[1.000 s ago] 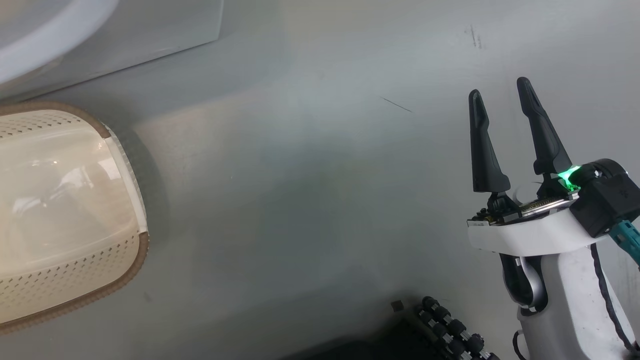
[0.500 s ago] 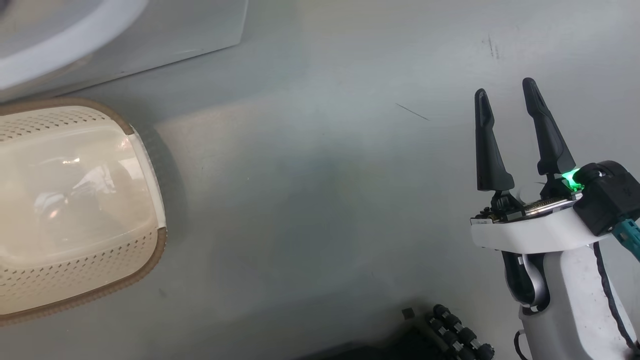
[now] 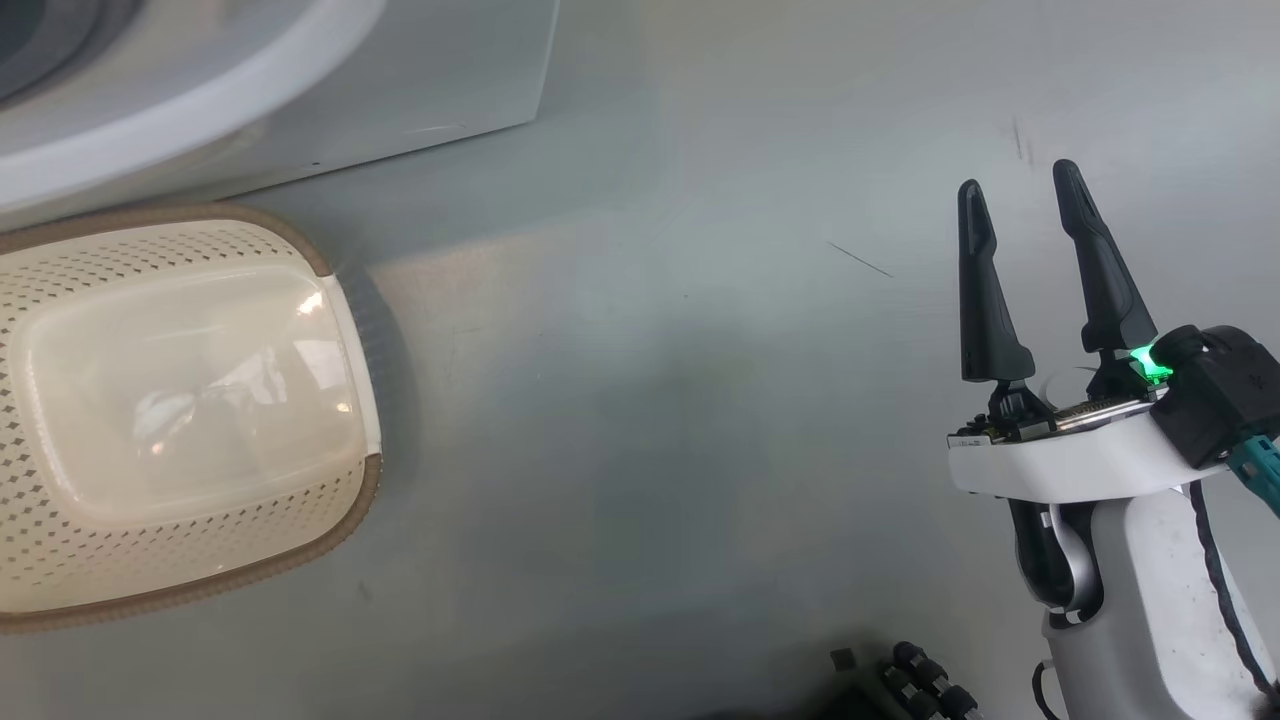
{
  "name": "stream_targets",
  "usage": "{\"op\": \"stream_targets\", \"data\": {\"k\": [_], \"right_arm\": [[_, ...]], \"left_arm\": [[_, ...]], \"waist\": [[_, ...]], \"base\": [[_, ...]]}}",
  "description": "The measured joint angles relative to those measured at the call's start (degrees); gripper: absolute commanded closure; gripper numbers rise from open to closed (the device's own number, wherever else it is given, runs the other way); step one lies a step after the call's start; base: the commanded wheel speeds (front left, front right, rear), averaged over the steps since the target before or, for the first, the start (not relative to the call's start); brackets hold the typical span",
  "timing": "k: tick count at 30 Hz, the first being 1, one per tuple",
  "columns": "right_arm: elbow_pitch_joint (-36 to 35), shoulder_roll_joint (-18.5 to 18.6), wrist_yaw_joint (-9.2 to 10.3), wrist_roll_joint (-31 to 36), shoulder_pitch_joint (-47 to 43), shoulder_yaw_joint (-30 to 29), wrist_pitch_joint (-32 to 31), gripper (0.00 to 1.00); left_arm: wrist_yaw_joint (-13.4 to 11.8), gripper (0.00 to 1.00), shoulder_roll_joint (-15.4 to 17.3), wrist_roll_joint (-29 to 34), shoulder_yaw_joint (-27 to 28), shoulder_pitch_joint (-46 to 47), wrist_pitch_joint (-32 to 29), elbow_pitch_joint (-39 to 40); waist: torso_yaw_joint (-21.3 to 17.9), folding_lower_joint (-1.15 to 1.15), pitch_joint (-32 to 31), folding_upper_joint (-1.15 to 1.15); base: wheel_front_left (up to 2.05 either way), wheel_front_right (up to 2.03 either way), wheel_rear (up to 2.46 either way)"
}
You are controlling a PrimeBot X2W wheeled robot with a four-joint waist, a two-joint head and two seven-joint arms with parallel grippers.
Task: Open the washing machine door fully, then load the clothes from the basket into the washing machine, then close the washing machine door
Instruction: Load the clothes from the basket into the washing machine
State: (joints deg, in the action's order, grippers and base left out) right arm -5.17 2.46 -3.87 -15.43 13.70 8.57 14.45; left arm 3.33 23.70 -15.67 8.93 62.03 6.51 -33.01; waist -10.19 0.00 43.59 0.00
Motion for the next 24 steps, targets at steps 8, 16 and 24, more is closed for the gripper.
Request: {"op": "stream_targets", "data": {"k": [8,16,24], "right_arm": [[0.98,0.03,-0.02,0.01,0.00,-0.24,0.00,0.00],[2.33,0.13,-0.01,0.52,-0.29,-1.47,0.00,0.00],[3.89,0.12,-0.01,0.97,-2.43,-2.44,0.00,0.00]], "left_arm": [[0.05,0.00,-2.42,-0.26,0.66,-5.86,6.31,-0.07],[0.48,0.00,-7.54,-0.73,0.14,-15.95,8.13,1.93],[-0.62,0.00,-13.49,-0.36,-0.02,-27.30,8.25,5.24]], "waist": [[1.37,0.00,-2.58,0.00],[3.19,0.00,-6.77,0.00],[5.15,0.00,-10.42,0.00]], "base": [[0.00,0.00,0.00],[0.00,0.00,0.00],[0.00,0.00,0.00]]}}
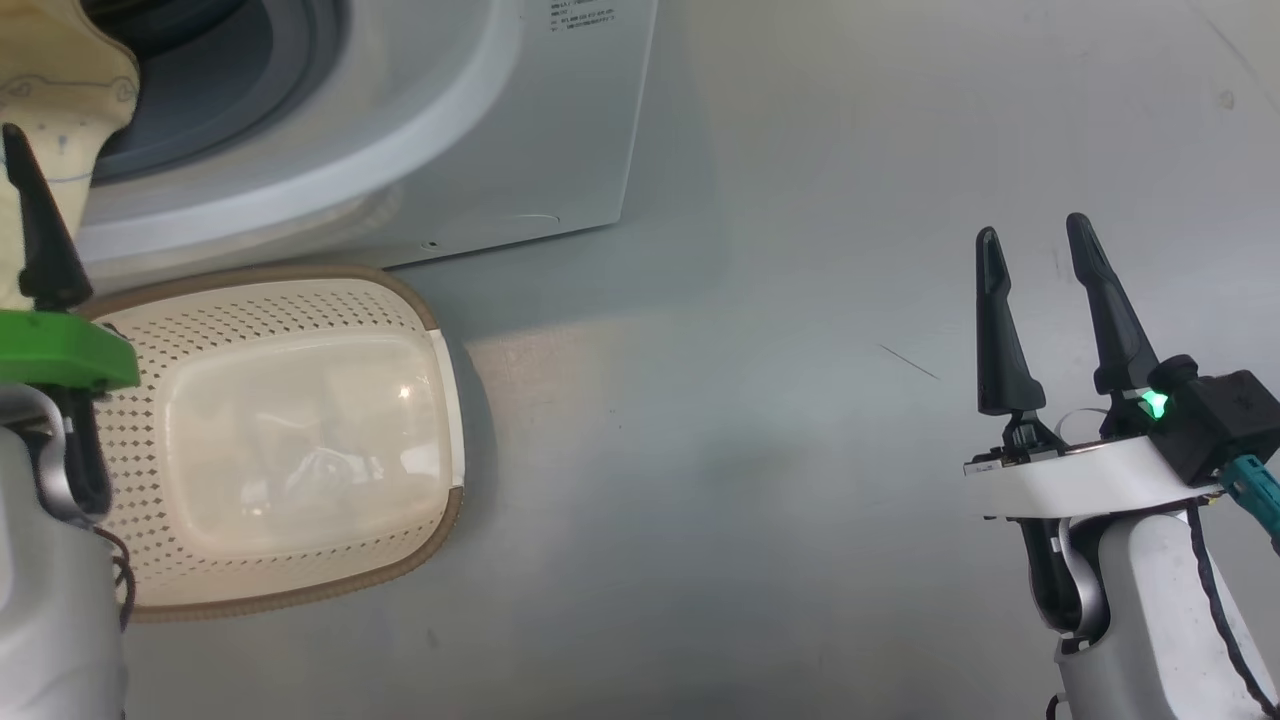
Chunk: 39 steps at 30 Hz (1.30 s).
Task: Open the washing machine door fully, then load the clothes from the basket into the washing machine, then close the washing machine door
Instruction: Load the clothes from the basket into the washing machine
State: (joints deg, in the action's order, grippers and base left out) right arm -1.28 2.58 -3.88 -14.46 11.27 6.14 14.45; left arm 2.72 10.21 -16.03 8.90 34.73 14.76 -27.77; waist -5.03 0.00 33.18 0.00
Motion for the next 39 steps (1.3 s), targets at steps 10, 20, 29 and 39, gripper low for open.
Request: {"op": "stream_targets", "data": {"k": [10,20,29,39], "right_arm": [[2.20,0.40,-0.01,0.59,-3.46,-0.66,0.00,0.00],[4.34,1.11,-0.18,1.09,-7.01,-0.60,0.00,0.00],[5.76,1.04,-0.58,1.20,-9.71,0.09,0.00,0.00],[5.66,0.98,-0.75,1.19,-10.67,1.18,-0.01,0.00]], "left_arm": [[-1.01,0.00,-7.82,1.03,-1.42,-11.70,-0.01,8.81],[-1.01,0.00,-8.45,3.11,-3.57,-22.20,-0.04,11.80],[-1.01,0.00,-8.35,3.11,-5.37,-28.96,-0.04,13.76],[-1.00,0.00,-8.33,2.93,-6.30,-32.17,-0.04,17.25]], "waist": [[2.34,0.00,-5.42,0.00],[5.29,0.00,-11.32,0.00],[7.11,0.00,-16.77,0.00],[7.58,0.00,-19.40,0.00]], "base": [[0.00,0.00,0.00],[0.00,0.00,0.00],[0.00,0.00,0.00],[0.00,0.00,0.00]]}}
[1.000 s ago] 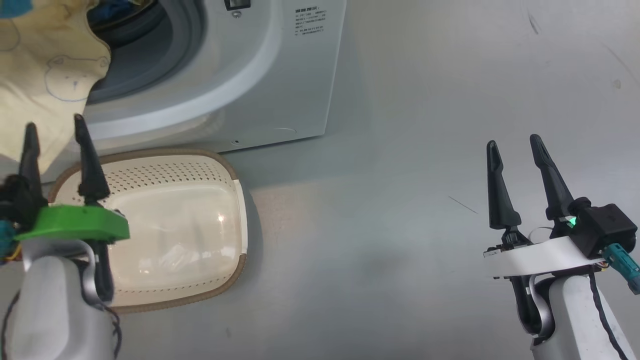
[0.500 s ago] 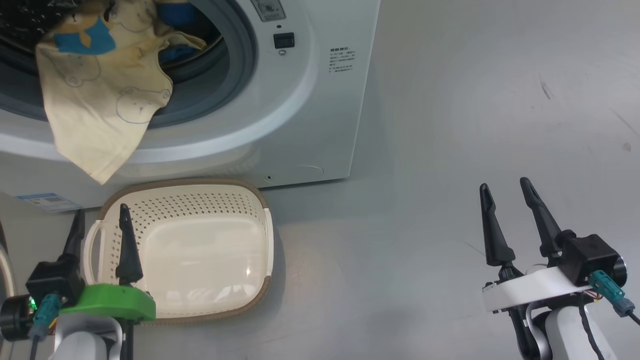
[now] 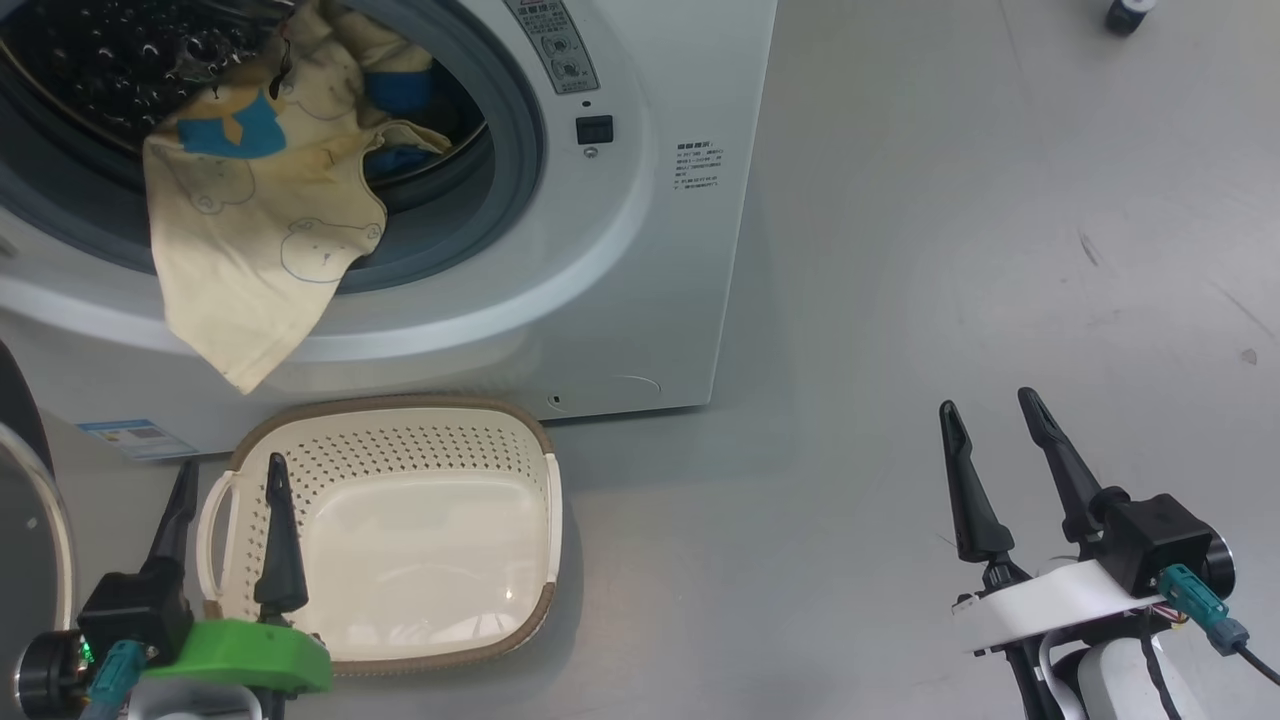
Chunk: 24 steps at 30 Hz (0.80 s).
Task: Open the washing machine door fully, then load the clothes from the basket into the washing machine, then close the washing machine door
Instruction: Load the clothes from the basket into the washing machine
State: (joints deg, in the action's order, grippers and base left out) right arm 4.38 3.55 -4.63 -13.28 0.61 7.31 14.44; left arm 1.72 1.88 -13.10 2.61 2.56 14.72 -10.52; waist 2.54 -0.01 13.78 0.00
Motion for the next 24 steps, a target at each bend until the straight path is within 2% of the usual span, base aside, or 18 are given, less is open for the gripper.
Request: {"op": "stream_targets", "data": {"k": [18,24], "right_arm": [[-1.54,-0.02,-0.02,0.00,0.04,0.23,0.01,0.00],[-2.43,-0.03,-0.02,0.00,0.17,0.40,0.01,0.00]], "left_arm": [[-0.43,0.00,0.00,-2.01,-1.02,-1.70,-0.02,1.77],[-0.43,0.00,0.00,-2.90,-0.94,-1.39,-1.74,1.11]], "waist": [[-0.50,0.00,1.39,0.00],[-0.62,0.00,2.83,0.00]], "base": [[0.00,0.00,0.00],[0.00,0.00,0.00]]}}
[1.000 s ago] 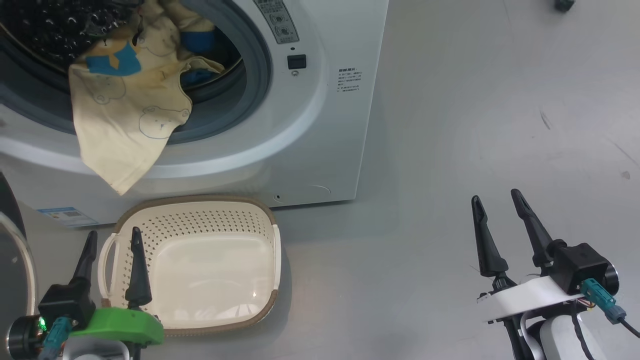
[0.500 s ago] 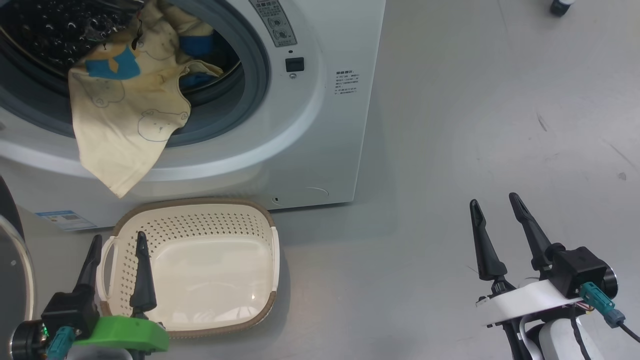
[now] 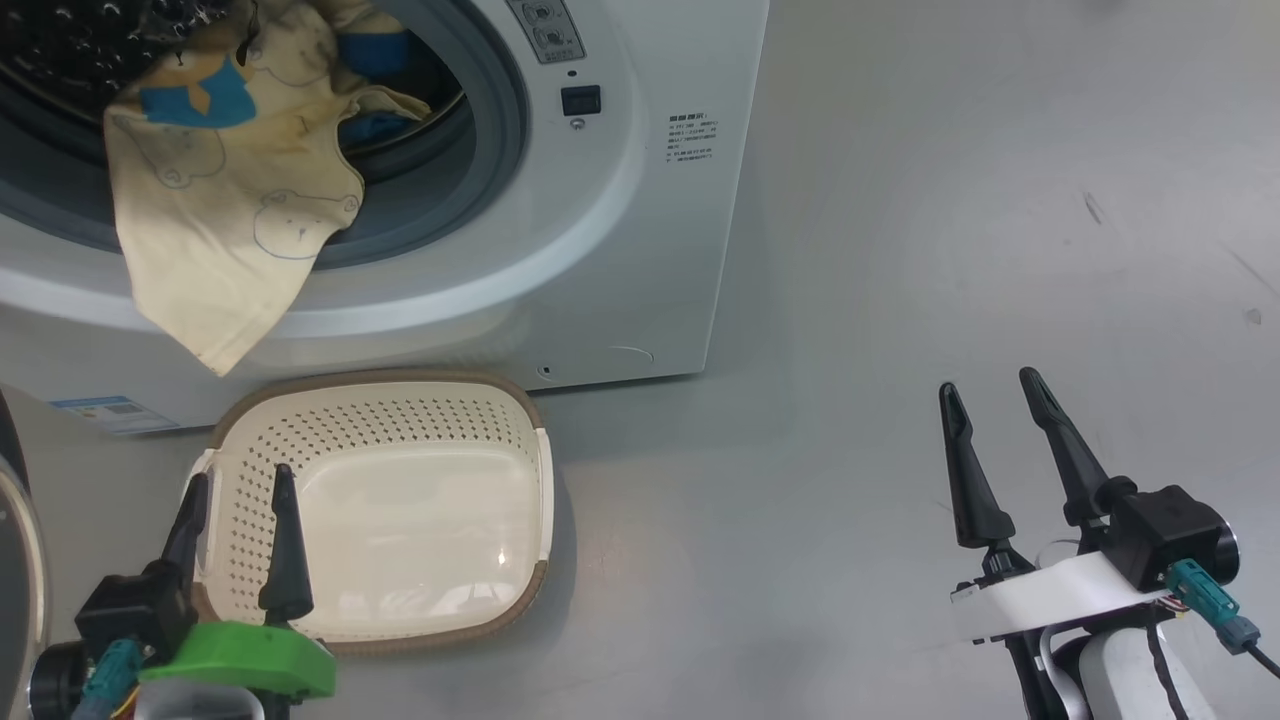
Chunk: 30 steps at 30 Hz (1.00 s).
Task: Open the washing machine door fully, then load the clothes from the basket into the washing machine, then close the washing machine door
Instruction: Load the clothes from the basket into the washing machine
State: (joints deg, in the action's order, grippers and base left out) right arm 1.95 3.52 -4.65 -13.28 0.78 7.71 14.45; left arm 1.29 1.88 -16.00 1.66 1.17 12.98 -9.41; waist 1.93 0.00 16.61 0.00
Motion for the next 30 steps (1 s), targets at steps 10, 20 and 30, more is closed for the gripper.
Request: {"op": "stream_targets", "data": {"k": [10,20,30], "right_arm": [[-2.34,0.00,-0.33,0.25,2.96,0.86,0.00,0.00],[-3.91,-0.04,-0.33,0.23,6.86,1.10,0.00,0.00],[-4.44,-0.12,-0.35,0.13,9.08,1.56,0.00,0.00]], "left_arm": [[0.02,0.00,1.89,-2.83,2.04,7.66,-4.90,-3.46],[0.04,0.00,5.98,-5.04,5.75,18.27,-10.38,-8.68],[-0.48,0.00,10.68,-6.69,9.18,24.53,-15.29,-14.45]], "waist": [[-0.67,0.00,4.83,0.00],[-2.75,0.00,11.75,0.00],[-5.41,0.00,16.57,0.00]], "base": [[0.00,0.00,0.00],[0.00,0.00,0.00],[0.00,0.00,0.00]]}}
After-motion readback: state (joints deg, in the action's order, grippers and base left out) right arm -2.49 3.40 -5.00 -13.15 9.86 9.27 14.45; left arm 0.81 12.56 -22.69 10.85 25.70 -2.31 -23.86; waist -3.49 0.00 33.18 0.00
